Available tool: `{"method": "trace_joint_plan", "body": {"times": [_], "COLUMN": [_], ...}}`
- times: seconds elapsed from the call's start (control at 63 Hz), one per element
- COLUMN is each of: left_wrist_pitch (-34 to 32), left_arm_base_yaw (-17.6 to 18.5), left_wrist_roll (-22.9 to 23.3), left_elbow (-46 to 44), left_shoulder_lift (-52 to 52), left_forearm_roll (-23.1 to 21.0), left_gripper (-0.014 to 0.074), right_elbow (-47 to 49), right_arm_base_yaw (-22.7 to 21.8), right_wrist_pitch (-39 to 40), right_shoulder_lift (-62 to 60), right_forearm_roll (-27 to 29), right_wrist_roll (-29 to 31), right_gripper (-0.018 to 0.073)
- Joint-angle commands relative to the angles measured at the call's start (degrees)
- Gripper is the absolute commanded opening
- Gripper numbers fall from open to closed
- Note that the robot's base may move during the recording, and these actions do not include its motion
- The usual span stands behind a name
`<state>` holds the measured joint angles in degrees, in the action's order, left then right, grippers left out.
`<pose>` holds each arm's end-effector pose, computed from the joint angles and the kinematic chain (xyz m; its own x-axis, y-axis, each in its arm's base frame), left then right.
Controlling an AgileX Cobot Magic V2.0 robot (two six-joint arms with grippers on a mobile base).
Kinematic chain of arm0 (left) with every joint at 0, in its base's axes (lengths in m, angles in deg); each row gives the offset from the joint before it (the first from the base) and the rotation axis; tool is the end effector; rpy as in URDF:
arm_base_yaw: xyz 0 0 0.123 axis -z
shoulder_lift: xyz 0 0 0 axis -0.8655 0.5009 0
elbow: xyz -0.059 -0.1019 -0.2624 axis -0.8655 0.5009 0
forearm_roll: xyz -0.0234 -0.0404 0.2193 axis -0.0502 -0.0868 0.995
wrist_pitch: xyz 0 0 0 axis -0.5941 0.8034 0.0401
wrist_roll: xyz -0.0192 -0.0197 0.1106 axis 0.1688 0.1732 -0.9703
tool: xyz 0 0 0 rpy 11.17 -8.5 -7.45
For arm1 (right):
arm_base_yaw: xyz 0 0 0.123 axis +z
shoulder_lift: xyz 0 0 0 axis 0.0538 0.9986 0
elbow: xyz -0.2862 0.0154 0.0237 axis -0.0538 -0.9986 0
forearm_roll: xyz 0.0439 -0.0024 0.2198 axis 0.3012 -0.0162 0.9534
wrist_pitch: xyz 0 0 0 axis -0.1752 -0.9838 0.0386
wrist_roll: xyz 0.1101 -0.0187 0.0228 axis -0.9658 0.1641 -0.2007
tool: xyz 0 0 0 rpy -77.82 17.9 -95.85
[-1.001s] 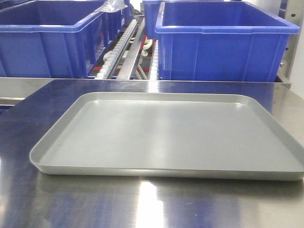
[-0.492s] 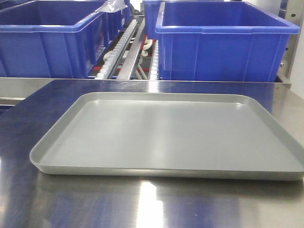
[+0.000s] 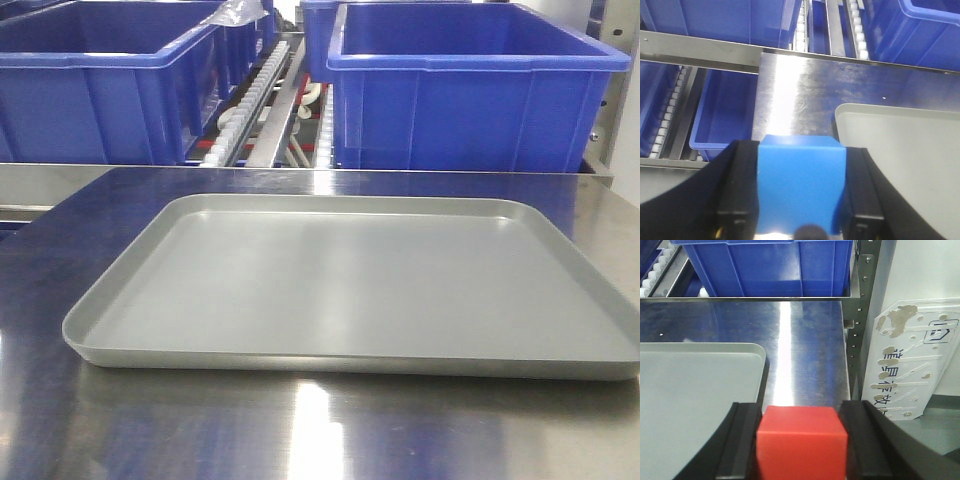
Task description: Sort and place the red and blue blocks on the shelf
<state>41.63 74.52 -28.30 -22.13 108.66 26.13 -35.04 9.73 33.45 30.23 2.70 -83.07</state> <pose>0.1065 -0.0248 0.3323 -0.4314 -0.1091 -0.8956 0.1409 0.9723 -0.1863 0.0890 0.0060 0.3002 -0.3531 0.1247 -0.9273 -0.0228 0.9896 0.1417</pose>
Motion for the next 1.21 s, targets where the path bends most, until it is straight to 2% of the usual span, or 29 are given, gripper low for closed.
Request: {"method": "trace_joint_plan", "body": {"times": [0.0, 1.191], "left_wrist_pitch": [-4.9, -4.4], "left_arm_base_yaw": [-0.2, -0.2], "left_wrist_roll": [0.4, 0.4], "left_elbow": [-1.6, -1.6], "left_shoulder_lift": [0.0, 0.0], "left_forearm_roll": [0.4, 0.4], "left_gripper": [0.0123, 0.0123], "right_elbow": [1.6, 1.6], "right_arm_base_yaw": [-0.3, -0.3], "right_wrist_pitch": [4.7, 4.7], "right_shoulder_lift": [0.0, 0.0], "right_forearm_roll": [-1.0, -1.0], "right_wrist_roll": [0.3, 0.3], "right_gripper": [0.0049, 0.0049]}}
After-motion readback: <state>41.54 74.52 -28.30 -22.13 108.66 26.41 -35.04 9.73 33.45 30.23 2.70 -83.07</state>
